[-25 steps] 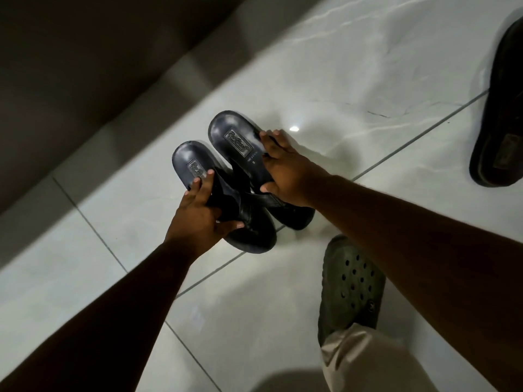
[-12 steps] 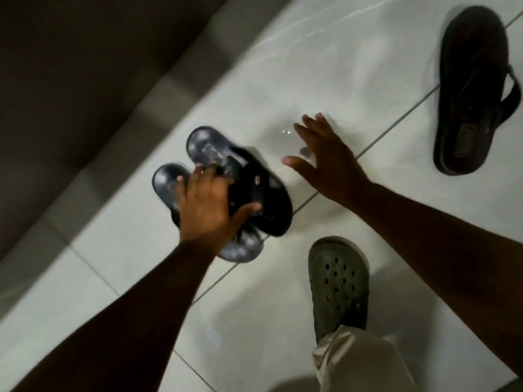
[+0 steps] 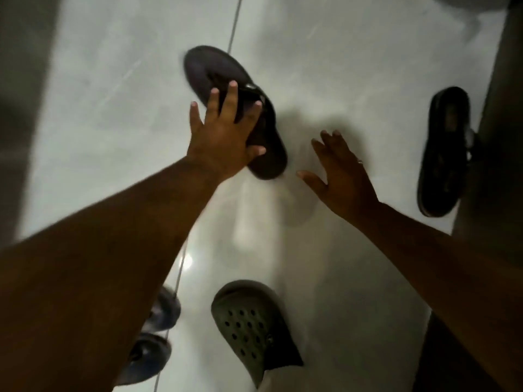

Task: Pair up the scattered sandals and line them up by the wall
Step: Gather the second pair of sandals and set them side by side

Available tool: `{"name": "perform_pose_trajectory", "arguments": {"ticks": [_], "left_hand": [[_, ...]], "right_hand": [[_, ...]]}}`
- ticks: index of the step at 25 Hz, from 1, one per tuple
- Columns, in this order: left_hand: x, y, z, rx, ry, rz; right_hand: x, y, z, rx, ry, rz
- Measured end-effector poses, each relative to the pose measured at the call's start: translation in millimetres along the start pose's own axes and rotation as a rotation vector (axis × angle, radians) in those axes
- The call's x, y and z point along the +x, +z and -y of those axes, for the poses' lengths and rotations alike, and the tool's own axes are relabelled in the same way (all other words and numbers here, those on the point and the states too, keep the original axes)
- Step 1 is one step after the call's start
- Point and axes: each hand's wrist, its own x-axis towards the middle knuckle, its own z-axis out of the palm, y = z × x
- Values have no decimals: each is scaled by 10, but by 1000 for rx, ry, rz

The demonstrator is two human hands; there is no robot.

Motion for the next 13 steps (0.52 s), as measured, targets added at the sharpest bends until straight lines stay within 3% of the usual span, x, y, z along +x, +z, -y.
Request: {"name": "perform_pose_trajectory", "arguments": {"ticks": [4,9,13], "left_hand": [[367,36,-67,164,-19,230],[329,121,57,205,12,216],[278,216,80,174,10,150]], "right_hand": [[-145,-166,-707,-227,308,33],[-350,-348,-1406,-287,787,122],[-388,-312,-1452,-192,801,215]]}}
